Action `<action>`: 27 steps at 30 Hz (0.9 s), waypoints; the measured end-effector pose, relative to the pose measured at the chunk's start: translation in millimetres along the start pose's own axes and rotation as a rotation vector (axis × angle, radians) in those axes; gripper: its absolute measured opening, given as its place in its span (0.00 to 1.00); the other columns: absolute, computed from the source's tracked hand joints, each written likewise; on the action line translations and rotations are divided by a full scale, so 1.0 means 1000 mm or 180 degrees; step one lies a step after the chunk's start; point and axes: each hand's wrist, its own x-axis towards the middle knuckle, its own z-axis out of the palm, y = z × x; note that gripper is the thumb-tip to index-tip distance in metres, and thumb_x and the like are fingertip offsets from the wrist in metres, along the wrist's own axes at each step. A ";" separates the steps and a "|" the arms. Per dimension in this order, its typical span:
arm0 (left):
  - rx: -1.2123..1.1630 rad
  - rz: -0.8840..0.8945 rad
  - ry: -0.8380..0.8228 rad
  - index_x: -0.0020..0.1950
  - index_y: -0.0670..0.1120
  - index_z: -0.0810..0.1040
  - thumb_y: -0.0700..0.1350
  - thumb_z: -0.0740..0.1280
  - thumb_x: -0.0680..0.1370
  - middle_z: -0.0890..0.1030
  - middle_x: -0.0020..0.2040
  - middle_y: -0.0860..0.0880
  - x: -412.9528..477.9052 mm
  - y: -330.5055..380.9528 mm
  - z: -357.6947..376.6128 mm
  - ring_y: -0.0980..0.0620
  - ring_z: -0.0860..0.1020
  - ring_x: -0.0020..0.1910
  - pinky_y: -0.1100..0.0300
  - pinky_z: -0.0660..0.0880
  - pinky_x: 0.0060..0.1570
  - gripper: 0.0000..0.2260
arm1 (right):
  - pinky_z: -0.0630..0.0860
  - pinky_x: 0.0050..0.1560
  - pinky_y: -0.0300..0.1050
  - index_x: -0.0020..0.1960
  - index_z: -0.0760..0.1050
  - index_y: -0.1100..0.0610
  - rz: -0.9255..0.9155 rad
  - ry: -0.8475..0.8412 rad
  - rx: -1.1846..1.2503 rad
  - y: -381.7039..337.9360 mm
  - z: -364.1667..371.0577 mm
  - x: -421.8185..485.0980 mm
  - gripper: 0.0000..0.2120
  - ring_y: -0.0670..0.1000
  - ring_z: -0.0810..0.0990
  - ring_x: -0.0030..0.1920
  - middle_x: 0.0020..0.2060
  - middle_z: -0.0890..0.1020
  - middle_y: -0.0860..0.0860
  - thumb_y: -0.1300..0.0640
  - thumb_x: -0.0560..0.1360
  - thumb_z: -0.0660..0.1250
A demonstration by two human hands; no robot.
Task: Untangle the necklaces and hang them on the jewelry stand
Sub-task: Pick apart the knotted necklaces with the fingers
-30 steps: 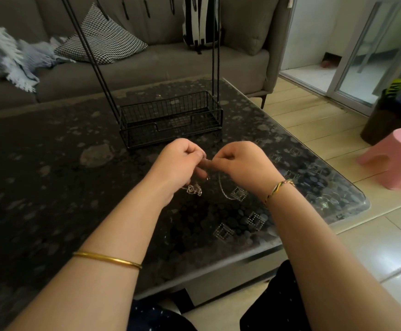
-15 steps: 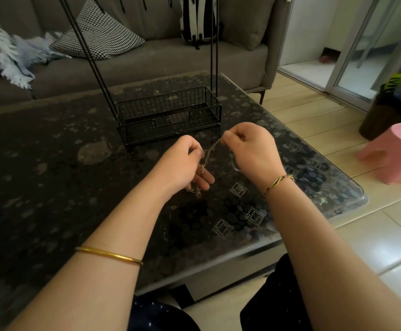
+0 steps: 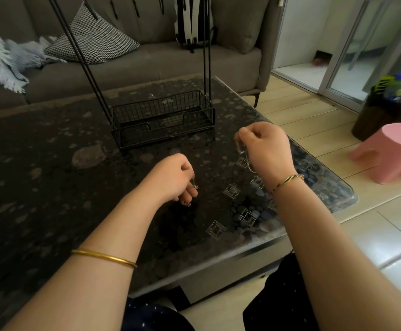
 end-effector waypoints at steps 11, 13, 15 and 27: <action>0.0102 0.0335 0.0225 0.56 0.50 0.82 0.41 0.68 0.77 0.80 0.53 0.54 0.001 0.007 0.002 0.57 0.77 0.53 0.57 0.75 0.56 0.09 | 0.62 0.23 0.33 0.40 0.80 0.56 0.0171 -0.1061 -0.0138 0.002 -0.007 -0.008 0.11 0.44 0.64 0.22 0.25 0.69 0.49 0.55 0.78 0.63; -0.0654 0.0428 0.0078 0.66 0.47 0.76 0.36 0.67 0.77 0.79 0.60 0.52 0.001 0.012 0.003 0.57 0.77 0.56 0.57 0.77 0.56 0.17 | 0.60 0.22 0.33 0.37 0.79 0.55 0.0177 -0.1253 -0.0078 0.000 -0.006 -0.010 0.12 0.45 0.63 0.22 0.25 0.68 0.50 0.56 0.78 0.63; -0.1128 0.0547 -0.0149 0.69 0.46 0.72 0.33 0.65 0.78 0.79 0.60 0.51 0.000 0.016 0.004 0.58 0.77 0.57 0.58 0.78 0.54 0.20 | 0.60 0.22 0.33 0.34 0.78 0.54 0.0193 -0.1362 0.0017 -0.002 -0.004 -0.011 0.13 0.43 0.63 0.20 0.22 0.68 0.48 0.57 0.77 0.64; -0.1023 0.0357 -0.0094 0.44 0.48 0.80 0.39 0.67 0.78 0.80 0.39 0.47 -0.001 0.013 0.004 0.55 0.79 0.37 0.63 0.77 0.37 0.05 | 0.61 0.22 0.32 0.42 0.79 0.58 0.0303 -0.1587 0.0166 -0.003 0.004 -0.014 0.10 0.41 0.64 0.20 0.23 0.69 0.46 0.58 0.78 0.62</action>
